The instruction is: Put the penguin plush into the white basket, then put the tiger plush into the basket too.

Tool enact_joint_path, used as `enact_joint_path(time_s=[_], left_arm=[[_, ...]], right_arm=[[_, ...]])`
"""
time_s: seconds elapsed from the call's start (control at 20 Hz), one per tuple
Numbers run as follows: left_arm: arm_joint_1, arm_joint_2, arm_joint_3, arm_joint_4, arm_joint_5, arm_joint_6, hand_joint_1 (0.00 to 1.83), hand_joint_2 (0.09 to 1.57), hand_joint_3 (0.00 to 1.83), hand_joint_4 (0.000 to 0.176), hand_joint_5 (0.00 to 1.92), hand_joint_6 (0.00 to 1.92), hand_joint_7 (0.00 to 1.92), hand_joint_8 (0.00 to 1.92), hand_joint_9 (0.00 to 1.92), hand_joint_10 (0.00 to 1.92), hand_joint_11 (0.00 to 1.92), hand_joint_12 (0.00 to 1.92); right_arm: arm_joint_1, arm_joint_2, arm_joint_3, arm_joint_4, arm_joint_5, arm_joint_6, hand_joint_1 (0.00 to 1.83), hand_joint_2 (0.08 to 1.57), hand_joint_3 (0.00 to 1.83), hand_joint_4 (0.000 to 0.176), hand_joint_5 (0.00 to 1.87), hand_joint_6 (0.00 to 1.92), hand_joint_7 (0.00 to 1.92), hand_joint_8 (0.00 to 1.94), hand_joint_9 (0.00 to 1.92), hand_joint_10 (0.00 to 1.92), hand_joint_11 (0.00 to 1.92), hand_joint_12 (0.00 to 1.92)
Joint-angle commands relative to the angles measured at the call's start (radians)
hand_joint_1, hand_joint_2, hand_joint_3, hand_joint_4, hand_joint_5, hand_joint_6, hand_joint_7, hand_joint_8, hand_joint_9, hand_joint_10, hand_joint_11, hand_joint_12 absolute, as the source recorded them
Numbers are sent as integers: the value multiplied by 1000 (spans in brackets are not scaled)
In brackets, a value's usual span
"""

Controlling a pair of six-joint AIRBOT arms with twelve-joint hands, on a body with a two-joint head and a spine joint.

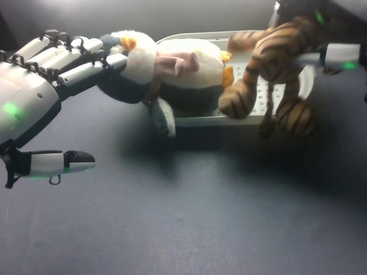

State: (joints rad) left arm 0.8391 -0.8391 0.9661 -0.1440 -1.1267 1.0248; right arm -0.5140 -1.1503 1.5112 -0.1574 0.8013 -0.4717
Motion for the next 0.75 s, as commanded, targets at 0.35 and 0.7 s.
enact_joint_path(time_s=[0.35, 0.7], left_arm=[[55, 5, -5, -24, -233, -77, 965, 869, 2, 101, 243, 1, 254, 6, 250, 10, 0, 948], [153, 9, -35, -39, -466, -181, 797, 936, 9, 143, 9, 0, 82, 2, 102, 7, 0, 557]], right_arm=[[-132, 74, -133, 95, 338, 56, 626, 995, 11, 176, 0, 0, 0, 0, 0, 0, 0, 0], [-490, 146, -304, 315, 886, 151, 559, 1048, 3, 87, 33, 3, 81, 8, 78, 11, 126, 49]])
